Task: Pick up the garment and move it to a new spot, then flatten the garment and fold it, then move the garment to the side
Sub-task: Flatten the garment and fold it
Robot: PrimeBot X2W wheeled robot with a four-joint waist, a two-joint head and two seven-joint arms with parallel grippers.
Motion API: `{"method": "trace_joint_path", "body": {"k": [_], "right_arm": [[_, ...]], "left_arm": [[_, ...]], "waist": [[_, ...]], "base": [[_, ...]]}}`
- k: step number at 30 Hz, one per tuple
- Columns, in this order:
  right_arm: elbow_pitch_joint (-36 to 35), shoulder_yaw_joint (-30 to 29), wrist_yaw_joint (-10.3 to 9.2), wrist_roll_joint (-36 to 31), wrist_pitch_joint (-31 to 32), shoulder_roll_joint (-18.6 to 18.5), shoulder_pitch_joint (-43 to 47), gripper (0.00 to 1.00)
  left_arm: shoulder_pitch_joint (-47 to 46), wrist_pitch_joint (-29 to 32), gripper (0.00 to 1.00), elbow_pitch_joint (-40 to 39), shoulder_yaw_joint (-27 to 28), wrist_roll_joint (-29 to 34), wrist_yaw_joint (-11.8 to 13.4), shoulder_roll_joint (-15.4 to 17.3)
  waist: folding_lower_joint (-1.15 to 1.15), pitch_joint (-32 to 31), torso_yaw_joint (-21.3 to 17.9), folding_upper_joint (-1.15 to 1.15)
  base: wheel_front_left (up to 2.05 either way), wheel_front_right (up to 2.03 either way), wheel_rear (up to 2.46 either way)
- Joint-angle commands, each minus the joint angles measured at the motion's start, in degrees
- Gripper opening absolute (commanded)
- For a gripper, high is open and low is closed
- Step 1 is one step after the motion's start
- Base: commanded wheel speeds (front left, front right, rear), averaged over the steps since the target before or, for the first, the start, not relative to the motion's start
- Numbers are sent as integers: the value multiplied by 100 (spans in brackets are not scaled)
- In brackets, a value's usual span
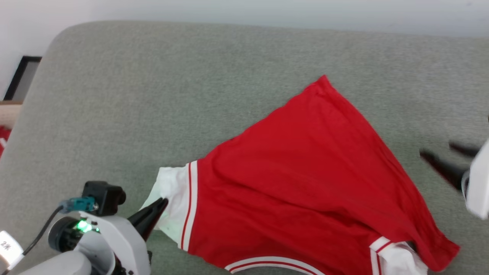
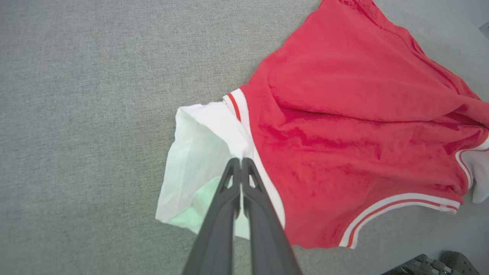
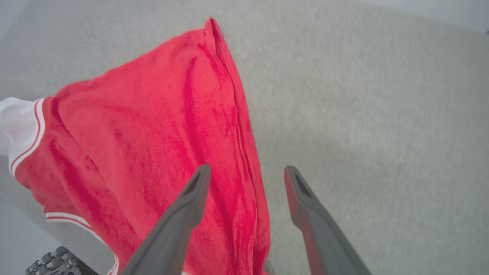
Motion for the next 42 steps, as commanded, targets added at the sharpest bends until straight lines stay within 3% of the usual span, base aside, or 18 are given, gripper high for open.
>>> {"method": "trace_joint_path", "body": {"k": [1, 7, 8, 9, 10, 14, 21, 29, 31, 32, 34, 42], "right_arm": [[133, 284, -9, -52, -362, -97, -393, 100], [1437, 1217, -8, -253, -1765, -358, -1582, 100], [1437, 1217, -8, -253, -1765, -358, -1582, 100], [2002, 1560, -9, -235, -2190, -435, -1991, 100], [2002, 1560, -9, -235, -2190, -435, -1991, 100], [3071, 2314, -9, -183, -2737, -559, -2771, 100], [4674, 3296, -8, -105, -2846, -580, -3815, 100], [6061, 3869, -9, 239, -2321, -396, -4317, 100], [6327, 3965, -8, 362, -2087, -321, -4309, 27], [6409, 4032, -8, 428, -1993, -305, -4317, 0], [6527, 4121, -8, 540, -1843, -333, -4343, 0], [6512, 4090, -10, 658, -2403, -493, -4834, 0]], "left_arm": [[-80, -9, 0, 42, 8, 33, -59, -95], [-252, -5, 0, 200, -18, 121, -211, -381], [-252, -5, 0, 200, -18, 121, -211, -381], [-323, 16, 0, 266, -41, 171, -270, -489], [-323, 16, 0, 266, -41, 171, -270, -489], [-455, 42, 0, 442, -87, 227, -413, -712], [-623, 47, 0, 755, -145, 284, -620, -1049], [-733, 37, 0, 1040, -192, 315, -801, -1312], [-743, 51, 0, 1105, -205, 316, -830, -1336], [-756, 55, 0, 1132, -205, 315, -844, -1342], [-773, 61, 0, 1176, -190, 294, -869, -1344], [-1041, 388, 0, 1146, -36, 151, -757, -1030]], "waist": [[0, 127, 162, 0], [0, 354, 488, 0], [0, 354, 488, 0], [0, 442, 620, 0], [0, 442, 620, 0], [0, 603, 876, 0], [0, 837, 1216, 0], [0, 980, 1429, 0], [0, 978, 1444, 0], [0, 979, 1448, 0], [0, 972, 1432, 0], [0, 707, 1131, 0]], "base": [[0, 0, 0], [0, 0, 0], [0, 0, 0], [0, 0, 0], [0, 0, 0], [0, 0, 0], [0, 0, 0], [0, 0, 0], [0, 0, 0], [0, 0, 0], [0, 0, 0], [0, 0, 0]]}}
